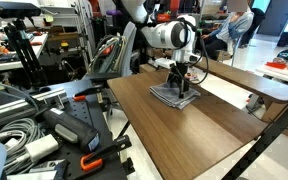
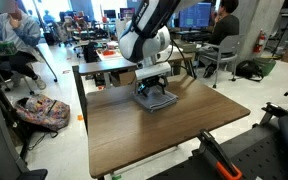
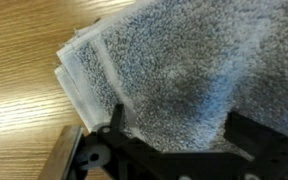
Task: Slide the towel to the right
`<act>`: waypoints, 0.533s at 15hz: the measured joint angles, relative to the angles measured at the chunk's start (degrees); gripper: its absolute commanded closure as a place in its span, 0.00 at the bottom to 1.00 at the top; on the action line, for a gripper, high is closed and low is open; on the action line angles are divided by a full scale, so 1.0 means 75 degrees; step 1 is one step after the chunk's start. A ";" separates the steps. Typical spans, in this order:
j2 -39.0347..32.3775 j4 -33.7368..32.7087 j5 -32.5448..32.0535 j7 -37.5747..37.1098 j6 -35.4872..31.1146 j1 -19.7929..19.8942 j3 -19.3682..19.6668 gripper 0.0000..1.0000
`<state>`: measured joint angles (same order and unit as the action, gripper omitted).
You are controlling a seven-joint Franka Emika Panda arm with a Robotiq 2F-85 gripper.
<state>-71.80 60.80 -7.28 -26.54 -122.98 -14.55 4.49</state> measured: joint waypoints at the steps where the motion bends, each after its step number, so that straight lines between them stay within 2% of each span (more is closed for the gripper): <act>1: -0.0026 -0.0041 0.0000 0.0000 0.0004 0.0101 0.0050 0.00; 8: -0.0030 -0.0047 0.0005 0.0000 0.0000 0.1064 0.0275 0.00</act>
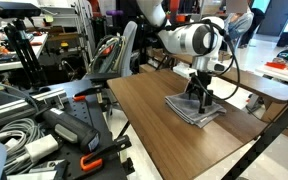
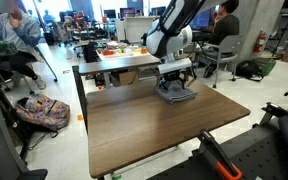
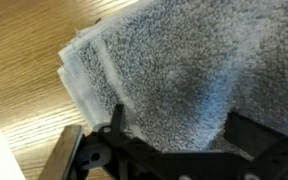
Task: Slide the towel to the right
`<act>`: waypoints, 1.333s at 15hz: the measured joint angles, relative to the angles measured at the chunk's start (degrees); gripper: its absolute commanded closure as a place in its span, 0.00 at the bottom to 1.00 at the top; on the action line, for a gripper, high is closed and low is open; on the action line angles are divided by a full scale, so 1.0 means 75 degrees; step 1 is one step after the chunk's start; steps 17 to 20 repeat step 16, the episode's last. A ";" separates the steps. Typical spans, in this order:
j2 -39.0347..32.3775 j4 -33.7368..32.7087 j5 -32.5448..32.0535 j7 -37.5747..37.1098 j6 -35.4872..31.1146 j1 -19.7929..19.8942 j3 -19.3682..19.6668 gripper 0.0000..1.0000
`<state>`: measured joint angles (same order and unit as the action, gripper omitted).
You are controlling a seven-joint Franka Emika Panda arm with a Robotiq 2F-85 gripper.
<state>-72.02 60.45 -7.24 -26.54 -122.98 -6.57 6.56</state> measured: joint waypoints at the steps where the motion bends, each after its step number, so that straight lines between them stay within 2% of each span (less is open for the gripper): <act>1: 0.0004 0.0000 0.0001 0.0000 0.0000 0.0165 0.0008 0.00; 6: 0.0082 0.0032 0.0016 0.0000 -0.0014 0.0742 0.0011 0.00; 9: 0.0596 0.0509 0.0013 0.0023 -0.0093 0.0747 -0.0017 0.00; 15: 0.2483 0.2446 -0.0017 0.0837 -0.0310 0.0569 -0.0051 0.00; 20: 0.2651 0.2600 -0.0011 0.0868 -0.0312 0.0555 -0.0047 0.00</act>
